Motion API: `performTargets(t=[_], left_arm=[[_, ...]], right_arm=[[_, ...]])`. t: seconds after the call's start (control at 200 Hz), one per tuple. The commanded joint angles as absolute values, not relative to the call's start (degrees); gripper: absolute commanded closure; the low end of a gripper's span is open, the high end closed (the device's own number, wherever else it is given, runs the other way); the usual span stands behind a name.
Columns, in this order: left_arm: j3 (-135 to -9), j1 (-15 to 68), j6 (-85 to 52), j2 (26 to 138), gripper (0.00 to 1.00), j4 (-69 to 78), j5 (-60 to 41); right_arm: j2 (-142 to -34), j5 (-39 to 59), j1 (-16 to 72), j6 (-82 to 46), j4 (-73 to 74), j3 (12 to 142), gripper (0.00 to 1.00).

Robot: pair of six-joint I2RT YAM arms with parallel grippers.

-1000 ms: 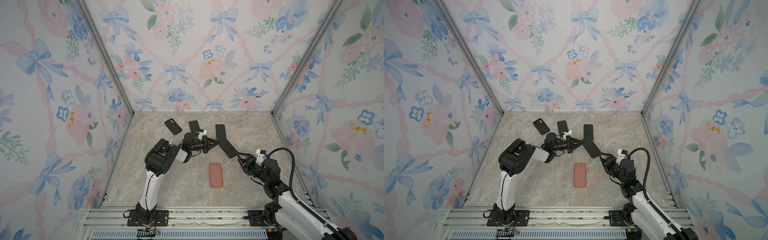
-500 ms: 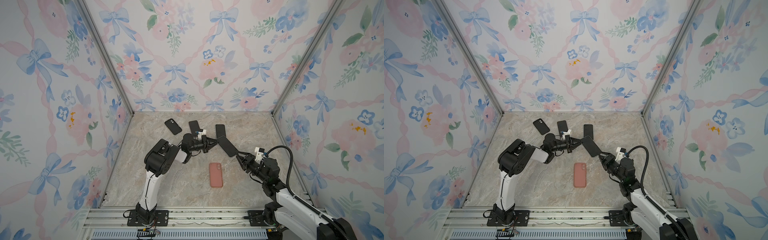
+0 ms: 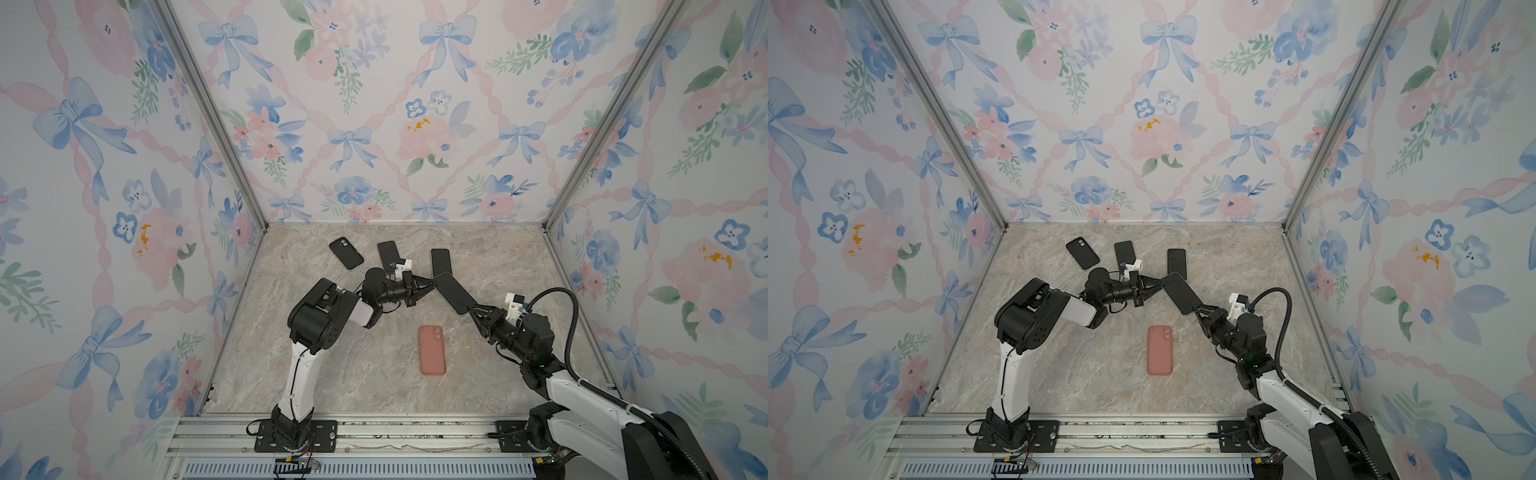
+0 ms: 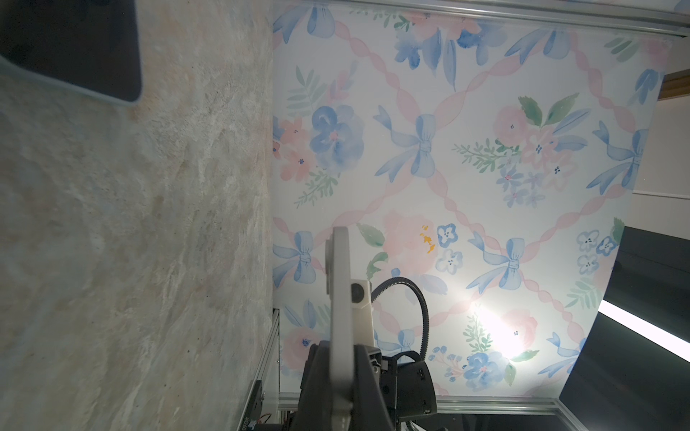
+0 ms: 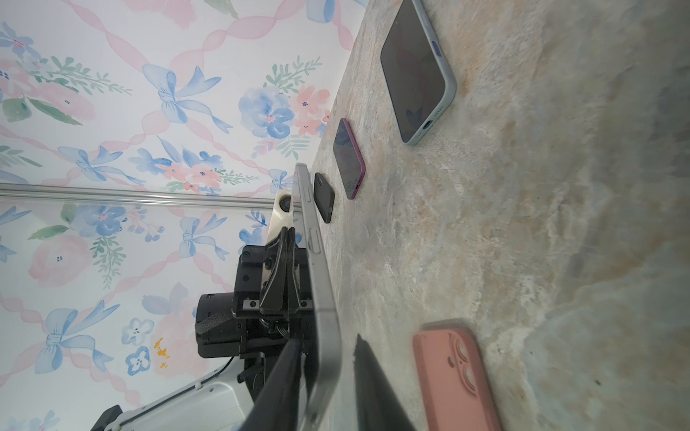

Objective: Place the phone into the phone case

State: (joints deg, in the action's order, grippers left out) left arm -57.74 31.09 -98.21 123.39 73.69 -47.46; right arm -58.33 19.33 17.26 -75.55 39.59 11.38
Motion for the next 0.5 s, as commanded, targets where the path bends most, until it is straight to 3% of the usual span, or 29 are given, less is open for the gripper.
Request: performTargets(t=[0.0,0.285,0.495], left_arm=[[-57.40,31.49,-98.85,120.09,1.00,77.88,-47.37],[-57.05,31.56,-98.30,120.05,1.00,77.87,-47.35],[-55.01,31.27,-94.91,118.72,0.69,75.59,-47.73]], right_arm=[[-59.53,20.17,18.10,-76.11,44.96,12.36,0.76],[-59.14,20.12,18.54,-75.89,43.52,13.05,0.89],[-54.15,20.05,18.32,-72.38,32.09,15.29,0.98]])
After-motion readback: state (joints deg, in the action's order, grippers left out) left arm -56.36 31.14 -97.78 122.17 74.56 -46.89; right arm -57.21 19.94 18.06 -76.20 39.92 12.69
